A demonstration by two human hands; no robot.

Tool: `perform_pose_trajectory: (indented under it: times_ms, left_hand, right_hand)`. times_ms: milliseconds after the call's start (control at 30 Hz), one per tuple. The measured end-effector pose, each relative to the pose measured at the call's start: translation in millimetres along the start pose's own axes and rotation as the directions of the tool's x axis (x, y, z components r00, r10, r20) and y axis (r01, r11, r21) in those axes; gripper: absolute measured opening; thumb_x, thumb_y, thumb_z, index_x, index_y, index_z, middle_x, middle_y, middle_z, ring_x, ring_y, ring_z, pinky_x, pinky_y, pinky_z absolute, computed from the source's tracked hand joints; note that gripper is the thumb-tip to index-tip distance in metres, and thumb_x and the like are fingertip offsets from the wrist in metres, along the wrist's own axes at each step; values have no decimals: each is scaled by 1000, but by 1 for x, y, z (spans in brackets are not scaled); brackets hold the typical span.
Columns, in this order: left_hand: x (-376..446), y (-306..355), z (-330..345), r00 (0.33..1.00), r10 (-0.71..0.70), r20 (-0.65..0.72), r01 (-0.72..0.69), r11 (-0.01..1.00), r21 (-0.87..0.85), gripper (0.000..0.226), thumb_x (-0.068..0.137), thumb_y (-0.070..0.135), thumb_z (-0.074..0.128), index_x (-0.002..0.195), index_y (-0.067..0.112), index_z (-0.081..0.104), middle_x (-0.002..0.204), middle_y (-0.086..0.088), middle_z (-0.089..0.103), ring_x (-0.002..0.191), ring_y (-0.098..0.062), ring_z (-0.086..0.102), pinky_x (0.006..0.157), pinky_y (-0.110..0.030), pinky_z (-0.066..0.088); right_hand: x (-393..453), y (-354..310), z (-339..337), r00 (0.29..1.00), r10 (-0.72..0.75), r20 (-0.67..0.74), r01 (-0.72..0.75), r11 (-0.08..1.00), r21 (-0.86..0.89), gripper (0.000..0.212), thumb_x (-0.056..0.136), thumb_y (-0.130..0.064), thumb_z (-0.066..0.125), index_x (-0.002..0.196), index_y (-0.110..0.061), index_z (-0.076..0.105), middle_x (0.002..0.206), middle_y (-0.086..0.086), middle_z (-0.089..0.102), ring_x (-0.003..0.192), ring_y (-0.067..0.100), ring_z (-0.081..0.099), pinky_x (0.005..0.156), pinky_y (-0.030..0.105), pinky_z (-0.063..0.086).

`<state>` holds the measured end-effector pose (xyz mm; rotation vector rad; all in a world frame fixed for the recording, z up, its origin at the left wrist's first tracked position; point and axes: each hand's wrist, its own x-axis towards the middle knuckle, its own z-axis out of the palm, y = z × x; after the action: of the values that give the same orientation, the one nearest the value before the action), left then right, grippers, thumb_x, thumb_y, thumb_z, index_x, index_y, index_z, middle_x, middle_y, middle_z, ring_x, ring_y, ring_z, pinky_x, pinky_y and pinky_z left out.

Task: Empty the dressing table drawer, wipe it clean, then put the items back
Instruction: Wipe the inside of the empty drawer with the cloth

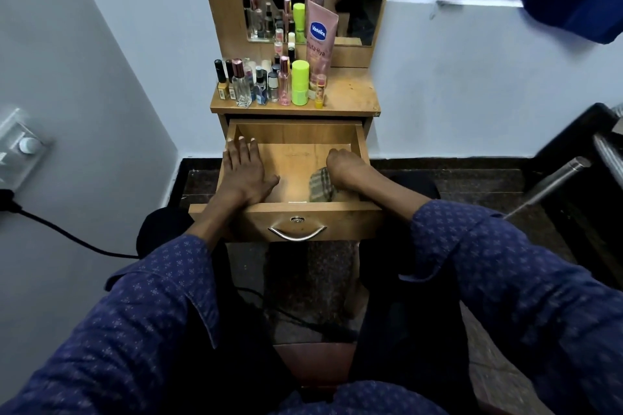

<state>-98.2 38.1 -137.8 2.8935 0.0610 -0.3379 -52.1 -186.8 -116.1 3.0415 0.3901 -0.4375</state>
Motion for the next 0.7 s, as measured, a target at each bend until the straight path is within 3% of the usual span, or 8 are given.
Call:
perform_pose_trajectory:
  times_ms: [133, 267, 367, 500, 600, 700]
  left_hand:
    - [1, -1, 0, 1000, 2, -5, -2, 1000, -5, 100, 106, 55, 48, 164, 2, -14, 171, -24, -19, 157, -42, -26, 128, -53, -13]
    - [3, -2, 1, 1000, 12, -11, -12, 1000, -1, 99, 106, 54, 48, 164, 2, -13, 171, -25, -18, 157, -43, -25, 128, -53, -13]
    - [4, -2, 3, 1000, 14, -17, -14, 1000, 11, 99, 106, 53, 48, 164, 1, -14, 171, -26, -19, 156, -45, -25, 128, -54, -13]
    - [7, -2, 5, 999, 18, -38, -19, 1000, -13, 97, 106, 51, 47, 164, 2, -13, 171, -25, -18, 156, -45, -25, 128, -55, -13]
    - [8, -3, 7, 996, 19, -82, -25, 997, -75, 89, 108, 49, 43, 165, 3, -8, 172, -25, -15, 157, -44, -23, 129, -54, -12]
    - [7, -2, 7, 986, 11, -164, -38, 986, -159, 78, 111, 46, 34, 166, 2, -1, 173, -24, -7, 160, -41, -16, 130, -51, -8]
  right_hand:
    - [16, 1, -7, 991, 32, -129, -21, 996, 86, 38, 105, -14, 49, 140, -1, 44, 139, 25, 54, 125, 39, 58, 100, 45, 49]
    - [11, -8, -2, 991, 98, -87, -87, 990, 114, 40, 101, -15, 61, 137, -2, 51, 134, 21, 60, 121, 35, 61, 93, 40, 52]
    - [3, -11, 16, 992, 123, 6, -123, 990, 69, 37, 103, -18, 58, 135, -1, 53, 132, 19, 60, 119, 33, 61, 91, 38, 52]
    - [-6, -5, 13, 992, 123, -19, -118, 981, 155, 28, 103, -16, 57, 128, -3, 57, 126, 17, 63, 112, 30, 62, 80, 34, 47]
    - [-6, -12, 9, 999, 51, -17, -43, 954, 297, 25, 103, -22, 61, 123, -7, 59, 118, 10, 63, 105, 27, 62, 79, 33, 52]
    - [-7, -50, 5, 994, -112, -10, 107, 915, 388, 27, 99, -27, 67, 120, -11, 64, 116, 7, 67, 103, 26, 63, 75, 34, 51]
